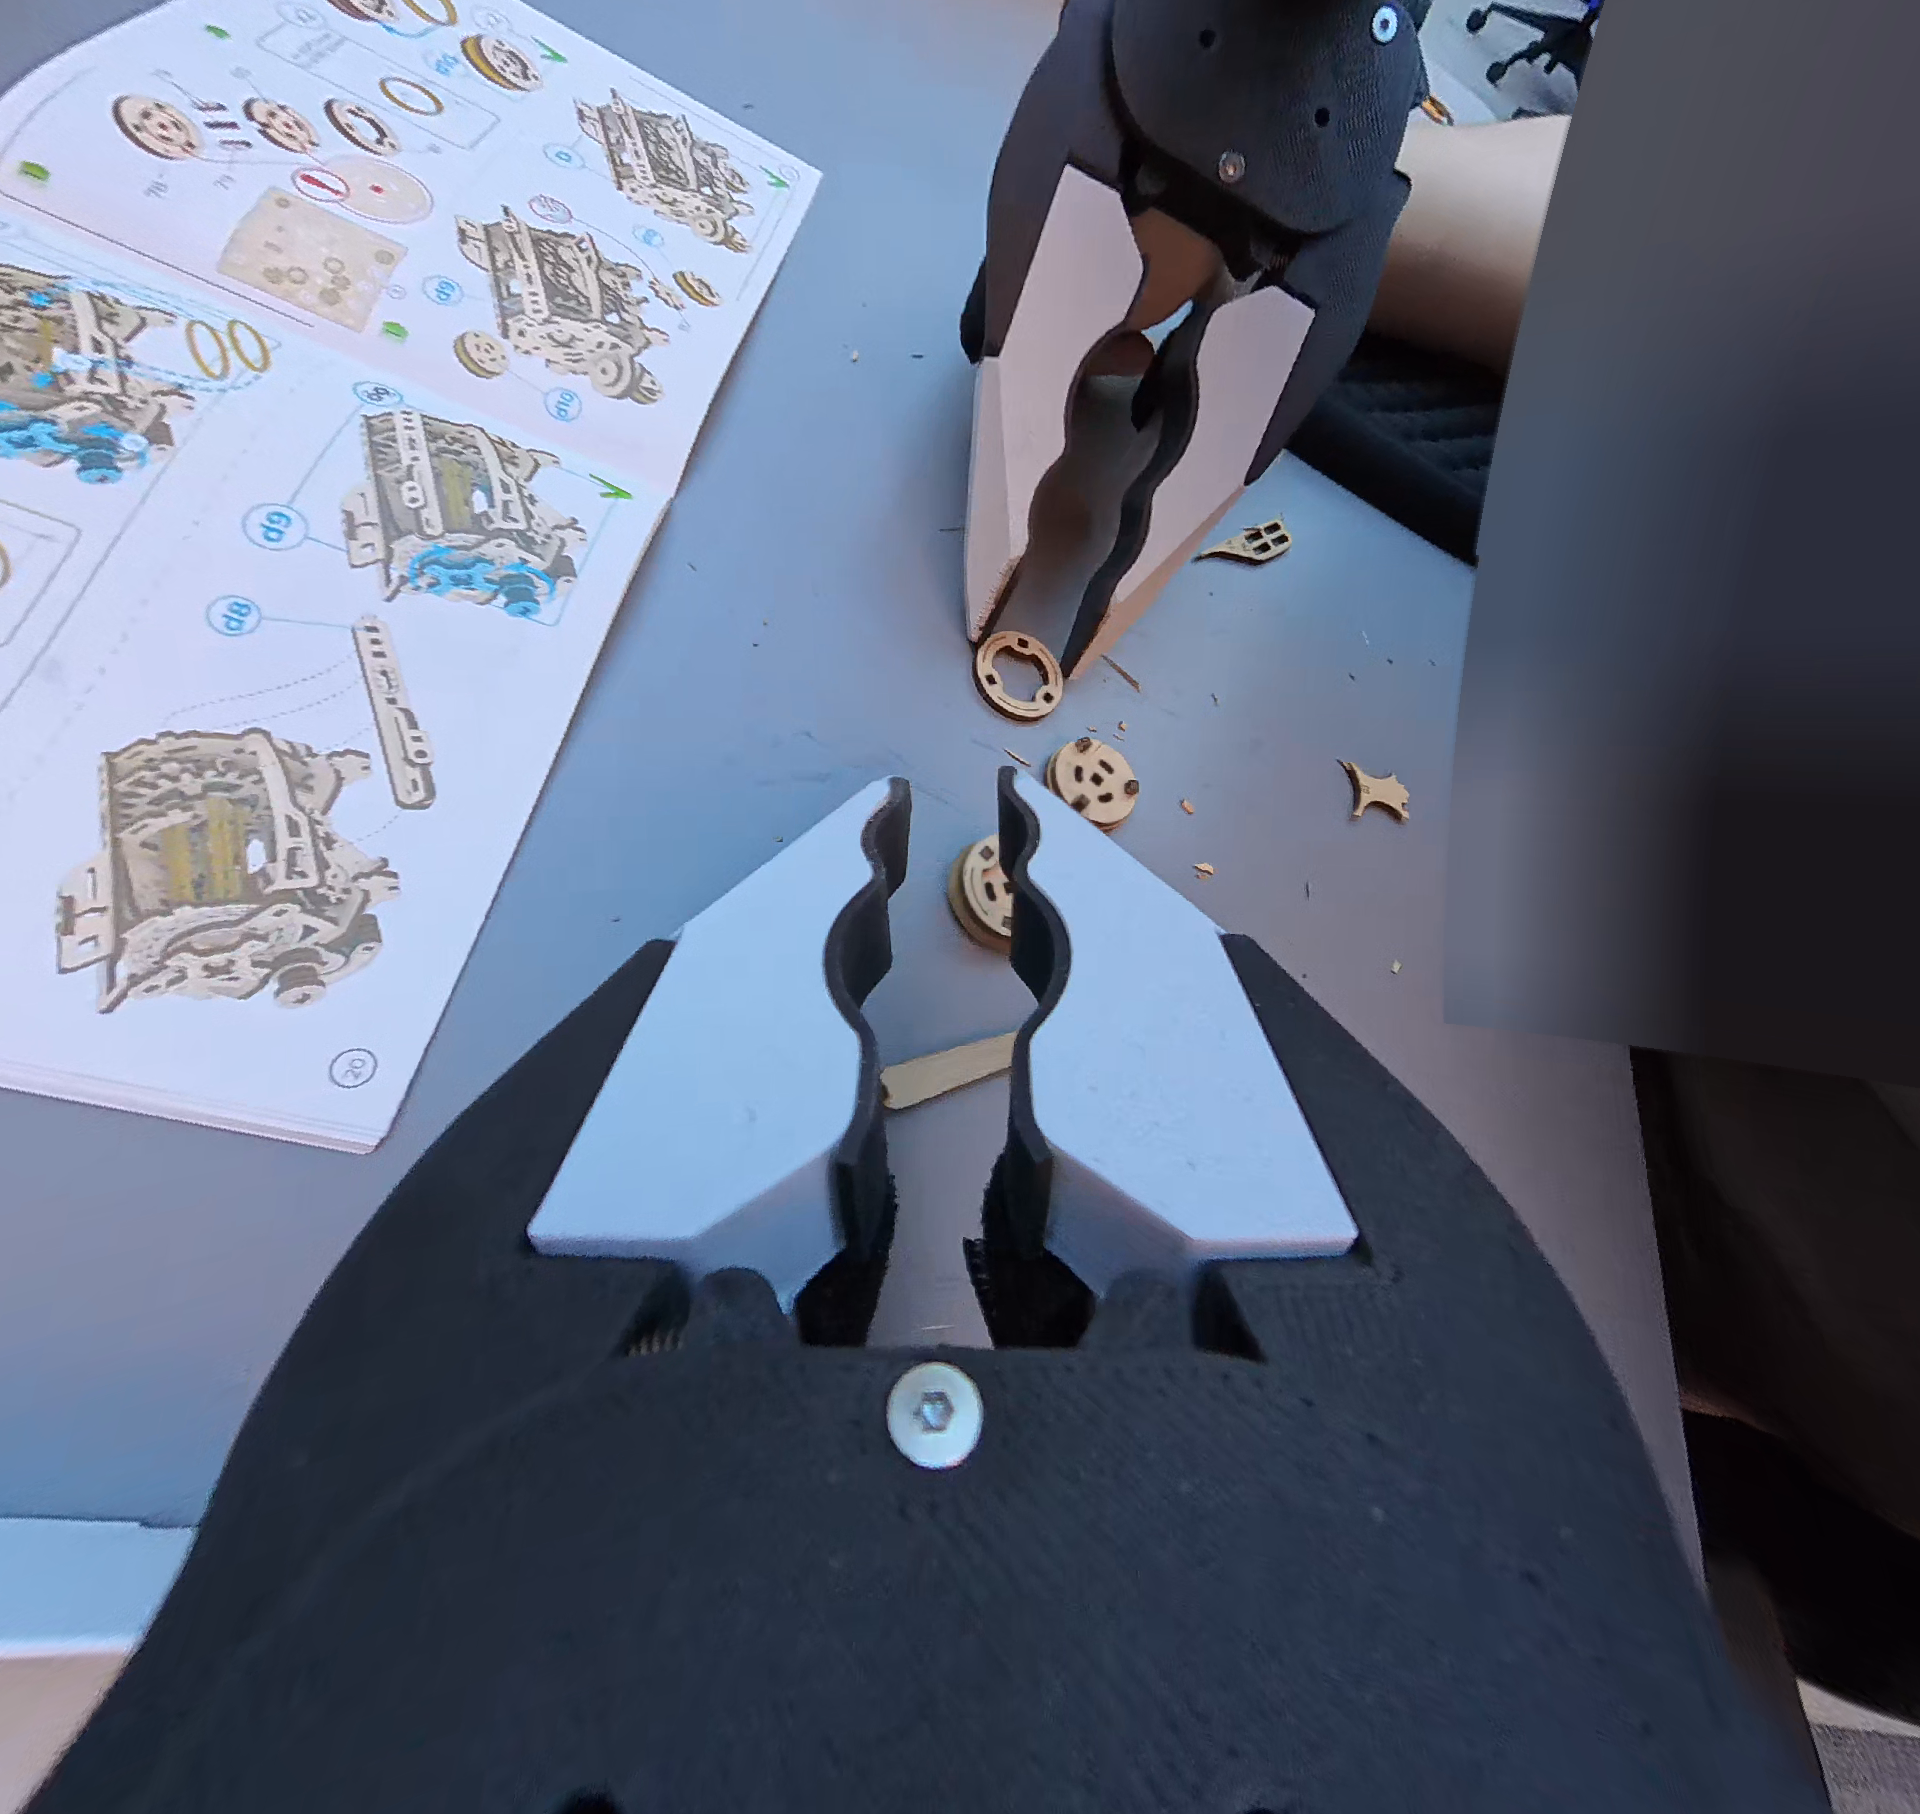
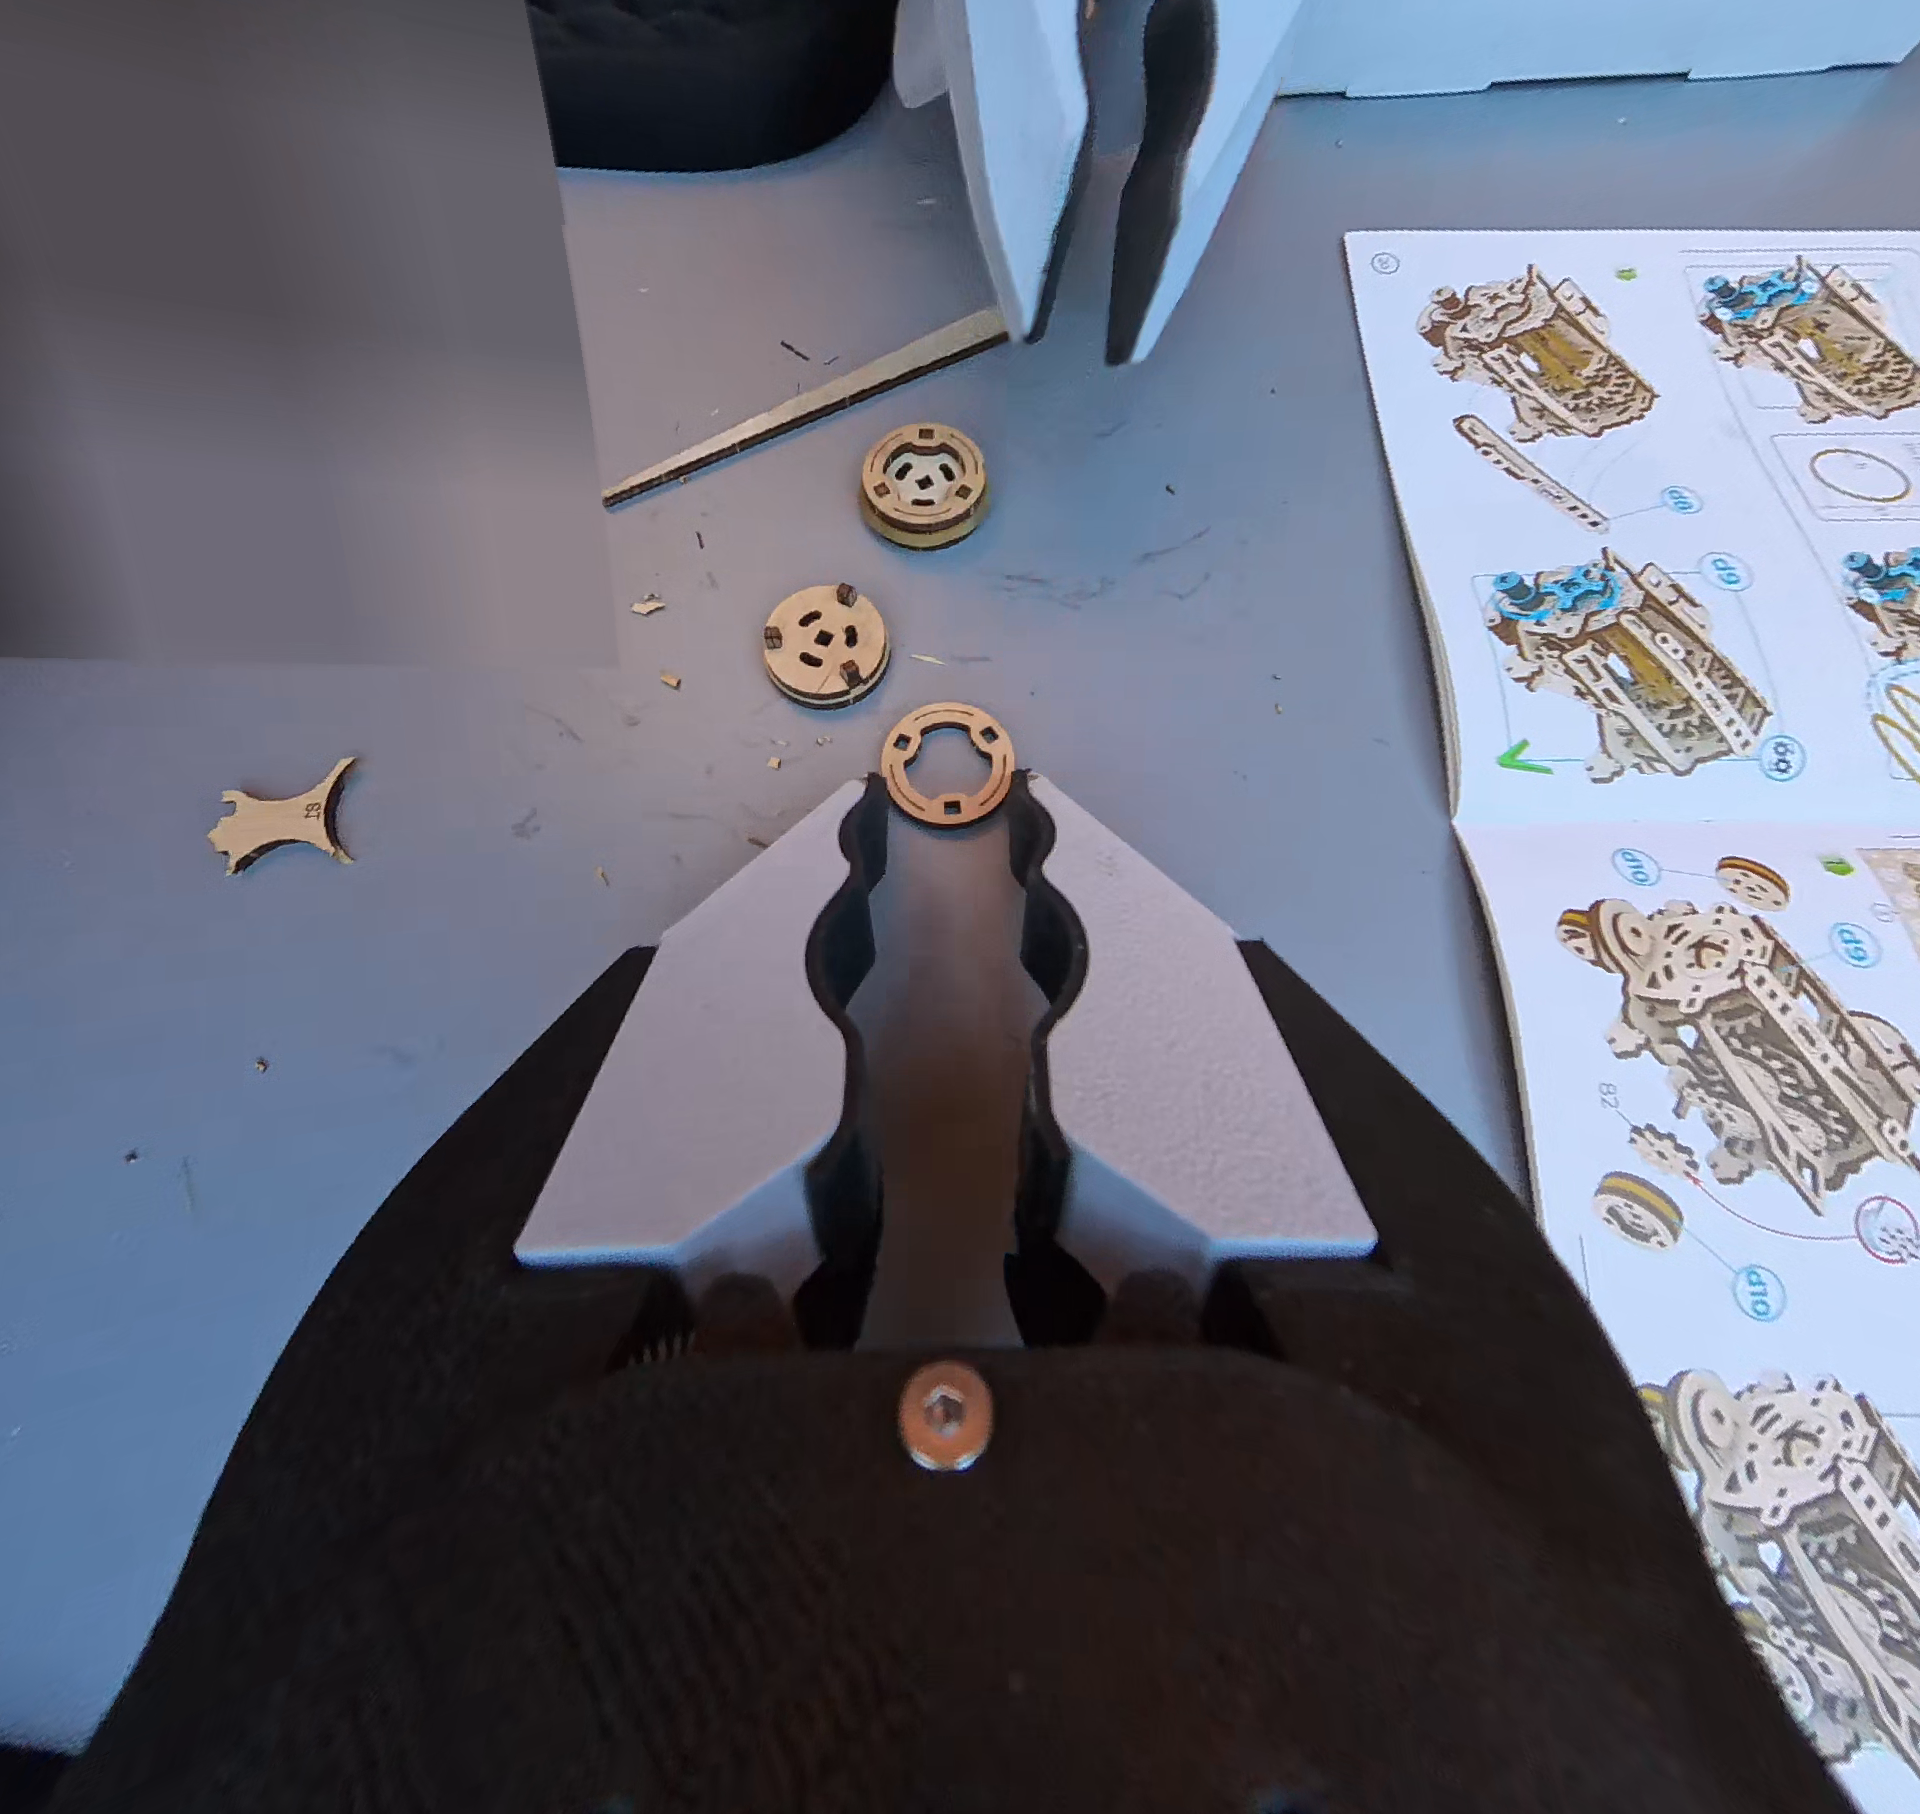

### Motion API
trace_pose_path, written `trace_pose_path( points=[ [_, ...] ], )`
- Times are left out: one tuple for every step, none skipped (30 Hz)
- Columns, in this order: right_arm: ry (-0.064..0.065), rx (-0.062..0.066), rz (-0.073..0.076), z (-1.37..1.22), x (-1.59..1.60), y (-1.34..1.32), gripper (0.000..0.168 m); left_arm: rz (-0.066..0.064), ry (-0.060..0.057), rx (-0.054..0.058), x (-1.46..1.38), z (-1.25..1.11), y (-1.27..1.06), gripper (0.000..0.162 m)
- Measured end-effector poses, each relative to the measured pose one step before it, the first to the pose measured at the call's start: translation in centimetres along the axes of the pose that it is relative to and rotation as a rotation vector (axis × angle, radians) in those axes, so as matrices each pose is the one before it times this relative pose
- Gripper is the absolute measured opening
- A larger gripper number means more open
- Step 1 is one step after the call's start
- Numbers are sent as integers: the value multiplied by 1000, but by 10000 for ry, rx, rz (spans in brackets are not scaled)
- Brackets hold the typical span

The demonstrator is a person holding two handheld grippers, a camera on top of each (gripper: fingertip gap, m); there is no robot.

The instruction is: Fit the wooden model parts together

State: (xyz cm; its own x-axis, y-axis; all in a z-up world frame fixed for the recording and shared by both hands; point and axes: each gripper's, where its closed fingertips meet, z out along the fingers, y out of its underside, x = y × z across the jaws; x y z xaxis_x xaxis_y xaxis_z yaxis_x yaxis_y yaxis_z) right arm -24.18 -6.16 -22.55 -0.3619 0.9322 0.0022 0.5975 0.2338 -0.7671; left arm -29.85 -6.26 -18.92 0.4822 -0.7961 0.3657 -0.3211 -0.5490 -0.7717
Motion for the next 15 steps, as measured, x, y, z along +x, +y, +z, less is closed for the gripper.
trace_pose_path(
  points=[
    [-37, 7, 46, 3, -3, 5, 23, -44, -60, 101, -186, -131, -134, 15],
    [-45, 7, 66, -7, 14, -1, 23, -52, -29, 68, -134, -113, -76, 14],
    [-10, 1, 86, 9, 75, 15, 23, -56, -9, 49, -110, -96, -48, 14],
    [-33, -3, 63, 2, 27, 11, 23, -49, 10, 41, -64, -67, -37, 14],
    [-25, 2, 39, -2, 2, -3, 23, -40, 11, 29, -73, -33, -11, 14],
    [-26, -2, 26, 11, -1, 16, 23, -33, -19, 19, -85, -13, 2, 14],
    [-25, -3, 26, 4, 1, 10, 23, -18, -7, 8, -53, -17, 1, 14],
    [-23, 4, 26, -2, -10, -3, 23, -11, 9, 1, -17, 5, 16, 14],
    [-19, 3, 22, 4, 0, 5, 23, -6, -7, 7, -21, -19, -2, 13],
    [-12, 2, 13, -8, 1, 4, 23, 0, -5, 22, -17, -1, -25, 13],
    [-5, 2, -2, 1, -6, -3, 23, -5, -4, 24, -16, -8, -25, 13],
    [7, 4, -22, -6, -23, 5, 24, -9, -8, 22, -24, -11, -37, 13],
    [27, 2, -26, -1, 11, 2, 27, -6, -18, 34, -48, -30, -39, 13],
    [21, 17, -22, -21, 1, -20, 30, -16, -32, 33, -86, -42, -43, 13],
    [13, 55, -12, -40, 9, -63, 33, -26, -41, 41, -106, -61, -47, 13]
  ],
)
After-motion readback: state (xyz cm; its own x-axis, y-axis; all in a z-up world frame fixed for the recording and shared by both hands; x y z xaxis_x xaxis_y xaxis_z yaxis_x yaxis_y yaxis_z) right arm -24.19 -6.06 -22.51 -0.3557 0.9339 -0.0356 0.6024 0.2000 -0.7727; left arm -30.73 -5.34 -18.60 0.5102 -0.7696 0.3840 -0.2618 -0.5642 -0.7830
